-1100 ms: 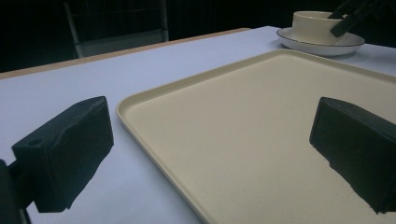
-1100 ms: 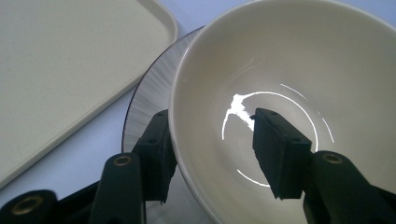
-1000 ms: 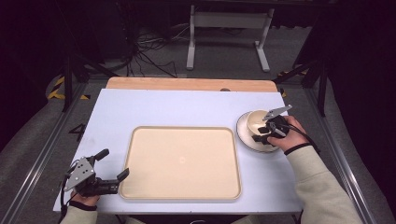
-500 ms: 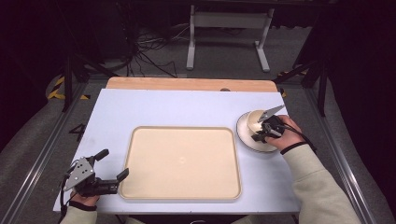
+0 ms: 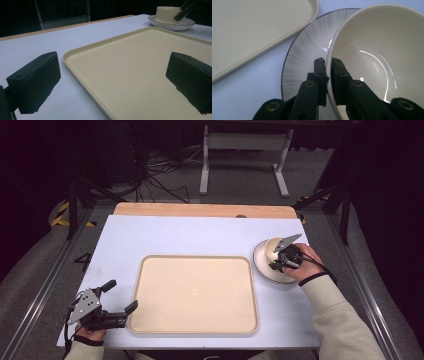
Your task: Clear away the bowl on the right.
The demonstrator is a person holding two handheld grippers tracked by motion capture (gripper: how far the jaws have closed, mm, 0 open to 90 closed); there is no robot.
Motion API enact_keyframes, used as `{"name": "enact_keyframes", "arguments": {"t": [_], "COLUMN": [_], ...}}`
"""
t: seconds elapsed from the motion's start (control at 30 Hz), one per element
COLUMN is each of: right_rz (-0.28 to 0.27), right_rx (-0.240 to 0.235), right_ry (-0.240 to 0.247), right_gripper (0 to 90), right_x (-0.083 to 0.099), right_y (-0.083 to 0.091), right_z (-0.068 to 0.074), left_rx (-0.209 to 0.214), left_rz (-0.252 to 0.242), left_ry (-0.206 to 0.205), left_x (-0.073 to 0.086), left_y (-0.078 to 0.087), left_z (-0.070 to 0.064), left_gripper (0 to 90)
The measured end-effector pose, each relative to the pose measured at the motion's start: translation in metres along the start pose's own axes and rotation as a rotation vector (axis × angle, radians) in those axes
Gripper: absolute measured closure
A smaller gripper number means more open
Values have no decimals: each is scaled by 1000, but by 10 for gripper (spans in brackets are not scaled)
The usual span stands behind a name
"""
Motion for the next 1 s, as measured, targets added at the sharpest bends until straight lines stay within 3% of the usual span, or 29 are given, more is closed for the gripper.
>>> {"name": "enact_keyframes", "arguments": {"t": [0.03, 0.4, 1.0], "right_rz": [-9, -32, -64], "right_rx": [-3, -13, -32], "right_ry": [-21, -47, -9], "right_gripper": [847, 834, 831], "right_x": [-2, -10, -40], "right_y": [3, 14, 42], "right_z": [0, 2, 25], "left_rx": [1, 1, -1], "left_rz": [-2, -2, -3], "left_ry": [2, -2, -10], "left_x": [0, 0, -1], "left_y": [0, -1, 0], "left_z": [0, 0, 0], "left_gripper": [3, 2, 3]}}
Point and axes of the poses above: each handheld gripper's, and its own axes: y roughly backward along the jaws, x roughly out of its underside, z roughly to its left, the point moved 10 cm from there along -y, roughly forward along the jaws, and after that the axes turned 2 degrees about -y, right-handed, at the moved point
